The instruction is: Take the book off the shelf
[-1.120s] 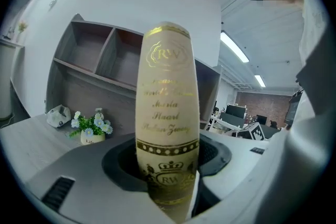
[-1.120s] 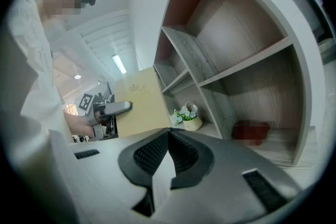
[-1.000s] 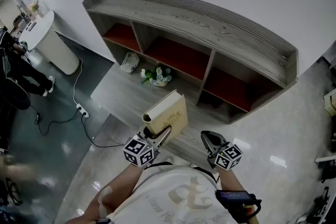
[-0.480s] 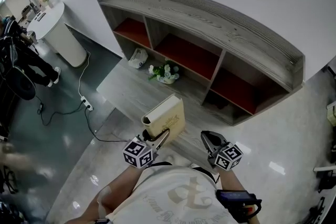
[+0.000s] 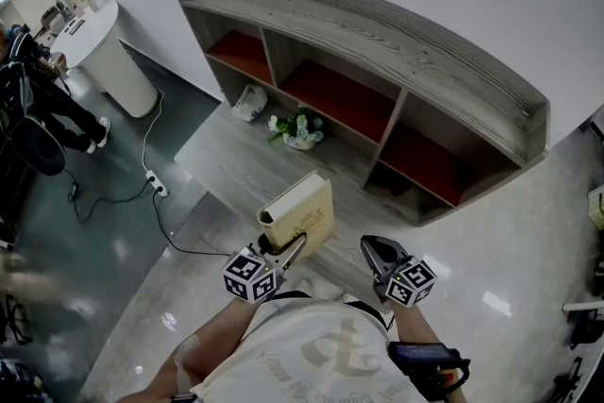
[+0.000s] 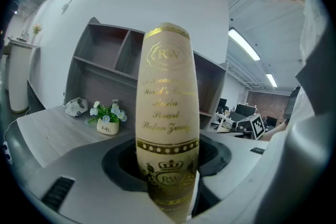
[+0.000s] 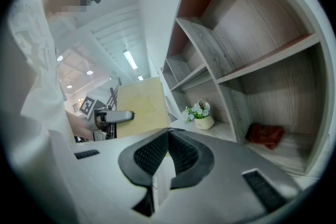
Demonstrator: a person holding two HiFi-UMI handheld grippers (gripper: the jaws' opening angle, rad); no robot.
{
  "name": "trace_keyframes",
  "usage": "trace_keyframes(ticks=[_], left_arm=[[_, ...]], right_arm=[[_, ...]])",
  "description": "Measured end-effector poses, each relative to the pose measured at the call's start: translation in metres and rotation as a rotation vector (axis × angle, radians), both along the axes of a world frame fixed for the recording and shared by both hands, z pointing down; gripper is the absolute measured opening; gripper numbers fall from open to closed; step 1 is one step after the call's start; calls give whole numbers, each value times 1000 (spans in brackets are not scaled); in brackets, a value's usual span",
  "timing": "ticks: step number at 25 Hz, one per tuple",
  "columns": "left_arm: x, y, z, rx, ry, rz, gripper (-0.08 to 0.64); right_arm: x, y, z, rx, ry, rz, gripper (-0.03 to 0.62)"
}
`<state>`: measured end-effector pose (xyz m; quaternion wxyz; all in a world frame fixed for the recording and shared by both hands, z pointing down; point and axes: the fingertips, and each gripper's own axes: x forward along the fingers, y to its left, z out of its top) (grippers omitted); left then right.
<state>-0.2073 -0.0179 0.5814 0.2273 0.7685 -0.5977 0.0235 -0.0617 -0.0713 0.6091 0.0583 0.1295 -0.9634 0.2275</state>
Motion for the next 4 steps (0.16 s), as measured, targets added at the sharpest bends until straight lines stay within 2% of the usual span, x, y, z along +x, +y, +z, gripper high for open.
trace_keyframes(ticks=[4], left_arm=[[0, -2, 2, 0, 2, -4, 235]], right_arm=[[0, -3, 1, 3, 0, 0, 3]])
